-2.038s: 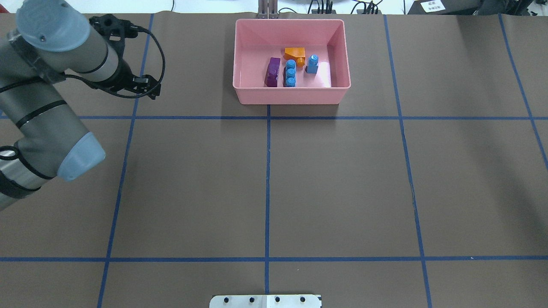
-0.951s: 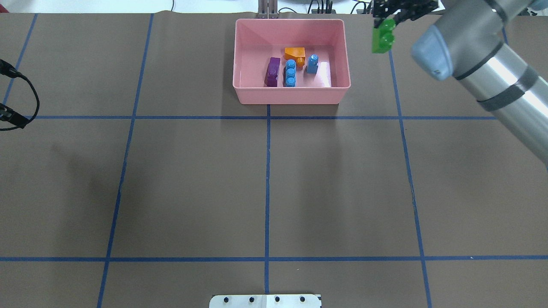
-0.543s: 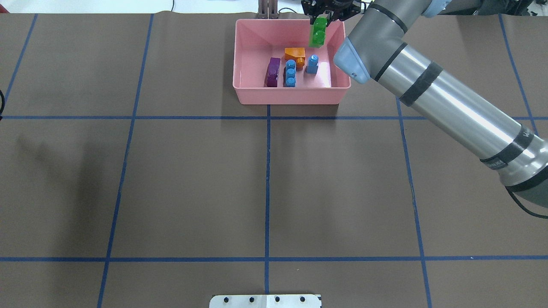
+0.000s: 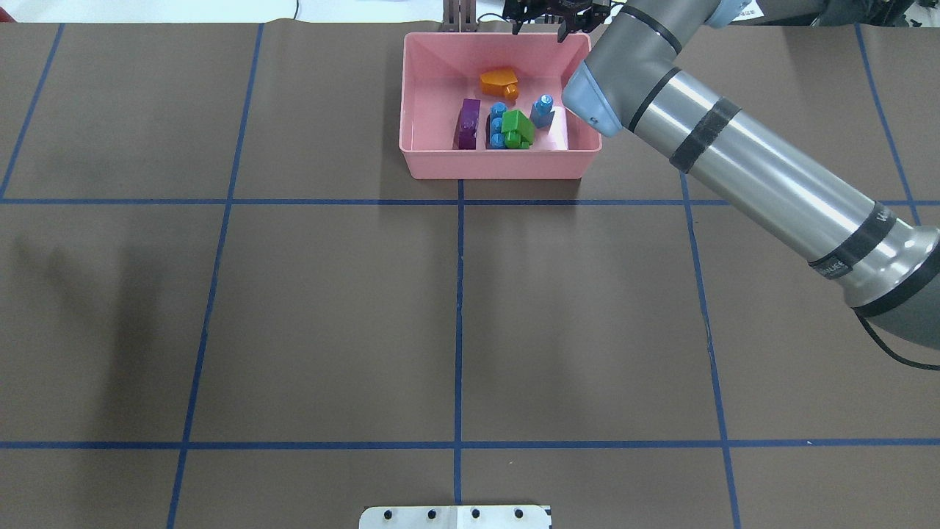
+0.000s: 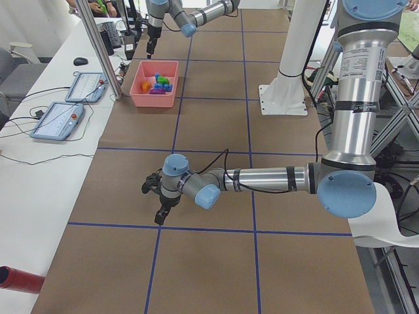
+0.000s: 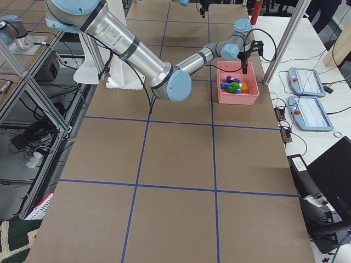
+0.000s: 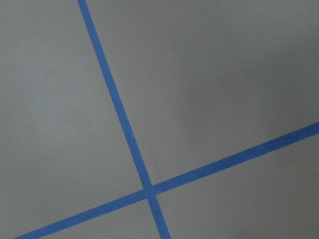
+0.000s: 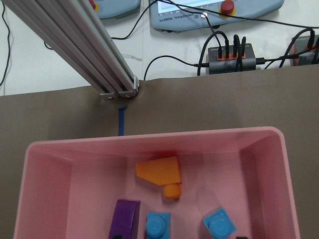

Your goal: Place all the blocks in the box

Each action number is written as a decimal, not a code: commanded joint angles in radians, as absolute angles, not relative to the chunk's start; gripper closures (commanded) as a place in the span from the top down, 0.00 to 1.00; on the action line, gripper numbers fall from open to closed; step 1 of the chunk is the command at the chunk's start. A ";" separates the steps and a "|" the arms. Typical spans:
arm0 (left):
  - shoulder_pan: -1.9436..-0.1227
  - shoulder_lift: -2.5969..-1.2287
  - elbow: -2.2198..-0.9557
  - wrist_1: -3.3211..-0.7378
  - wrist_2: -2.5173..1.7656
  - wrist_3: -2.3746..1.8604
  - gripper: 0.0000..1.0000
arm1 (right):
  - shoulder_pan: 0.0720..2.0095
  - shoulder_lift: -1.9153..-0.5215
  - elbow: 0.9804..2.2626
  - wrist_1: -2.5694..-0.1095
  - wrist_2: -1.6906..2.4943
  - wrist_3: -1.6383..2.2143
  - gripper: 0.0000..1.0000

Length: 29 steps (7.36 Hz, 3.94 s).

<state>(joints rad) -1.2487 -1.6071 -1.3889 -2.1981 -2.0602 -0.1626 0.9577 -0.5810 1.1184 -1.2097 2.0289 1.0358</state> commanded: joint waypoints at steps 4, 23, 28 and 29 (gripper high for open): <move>-1.340 -1.605 -1.381 -2.174 -2.121 -0.163 1.00 | 1.268 -0.831 1.479 -1.664 2.298 0.405 1.00; -1.428 -1.431 -1.597 -1.882 -2.209 -0.126 1.00 | 1.580 -1.810 1.891 -1.651 2.398 -0.061 1.00; -1.430 -1.416 -1.595 -1.888 -2.261 -0.126 1.00 | 1.580 -1.725 1.807 -1.649 2.402 -0.058 1.00; -1.430 -1.413 -1.595 -1.888 -2.261 -0.127 1.00 | 1.580 -1.697 1.771 -1.649 2.401 -0.058 1.00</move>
<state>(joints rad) -1.4296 -1.4167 -1.5945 -1.8885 -2.2607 -0.1261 1.5800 -1.7330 1.8128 -1.6489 2.4018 -0.0585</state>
